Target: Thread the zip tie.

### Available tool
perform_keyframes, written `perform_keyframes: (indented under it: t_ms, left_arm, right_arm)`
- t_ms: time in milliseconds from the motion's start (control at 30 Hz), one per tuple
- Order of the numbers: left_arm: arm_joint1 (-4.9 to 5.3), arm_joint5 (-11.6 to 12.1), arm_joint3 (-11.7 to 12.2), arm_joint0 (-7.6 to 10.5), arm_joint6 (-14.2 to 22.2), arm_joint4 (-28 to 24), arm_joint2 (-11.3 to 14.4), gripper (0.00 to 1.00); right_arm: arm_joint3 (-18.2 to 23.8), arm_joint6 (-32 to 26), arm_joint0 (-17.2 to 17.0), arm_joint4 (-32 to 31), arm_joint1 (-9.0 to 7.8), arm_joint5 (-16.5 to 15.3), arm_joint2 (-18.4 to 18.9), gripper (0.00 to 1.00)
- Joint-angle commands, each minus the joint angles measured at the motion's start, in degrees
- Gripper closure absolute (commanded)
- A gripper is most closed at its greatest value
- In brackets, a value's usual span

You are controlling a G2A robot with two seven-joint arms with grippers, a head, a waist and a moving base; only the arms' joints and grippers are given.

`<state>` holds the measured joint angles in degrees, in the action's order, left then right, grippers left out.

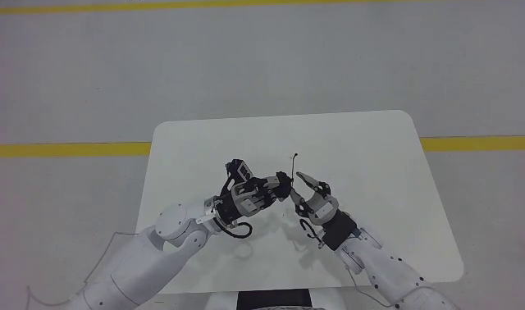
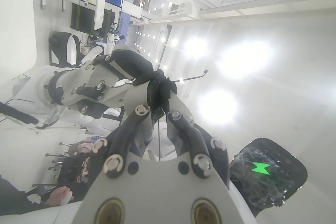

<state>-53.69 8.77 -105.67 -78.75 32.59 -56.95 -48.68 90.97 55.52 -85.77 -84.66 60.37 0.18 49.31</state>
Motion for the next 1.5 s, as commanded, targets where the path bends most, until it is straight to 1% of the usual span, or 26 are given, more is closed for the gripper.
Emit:
perform_keyframes:
  t_ms: [0, 133, 233, 533, 667, 800, 1200, 1467]
  left_arm:
    - [0.00, 0.0, 0.0, 0.00, 0.0, 0.0, 0.0, 1.00]
    - [0.00, 0.0, 0.0, 0.00, 0.0, 0.0, 0.0, 1.00]
    - [0.00, 0.0, 0.0, 0.00, 0.0, 0.0, 0.0, 1.00]
    - [0.00, 0.0, 0.0, 0.00, 0.0, 0.0, 0.0, 1.00]
    - [0.00, 0.0, 0.0, 0.00, 0.0, 0.0, 0.0, 1.00]
    - [0.00, 0.0, 0.0, 0.00, 0.0, 0.0, 0.0, 1.00]
    - [0.00, 0.0, 0.0, 0.00, 0.0, 0.0, 0.0, 1.00]
    - [0.00, 0.0, 0.0, 0.00, 0.0, 0.0, 0.0, 1.00]
  right_arm:
    - [-0.1, 0.1, 0.0, -0.1, 0.15, -0.2, 0.1, 0.77]
    - [-0.2, 0.4, -0.1, -0.4, 0.44, -0.6, 0.4, 0.78]
    - [-0.2, 0.6, -0.1, -0.7, 0.67, -0.8, 0.5, 0.82]
    - [-0.2, 0.4, -0.3, -1.7, 1.15, -1.6, 1.2, 0.84]
    - [-0.2, 0.3, -0.4, -2.2, 1.34, -1.9, 1.5, 0.90]
    - [-0.2, 0.0, -0.6, -2.8, 1.50, -2.1, 1.8, 1.00]
    - [-0.8, -0.5, -1.4, -4.5, 1.92, -2.2, 3.0, 1.00]
    - [-1.9, -1.4, -1.8, -4.9, 2.15, -3.0, 3.6, 1.00]
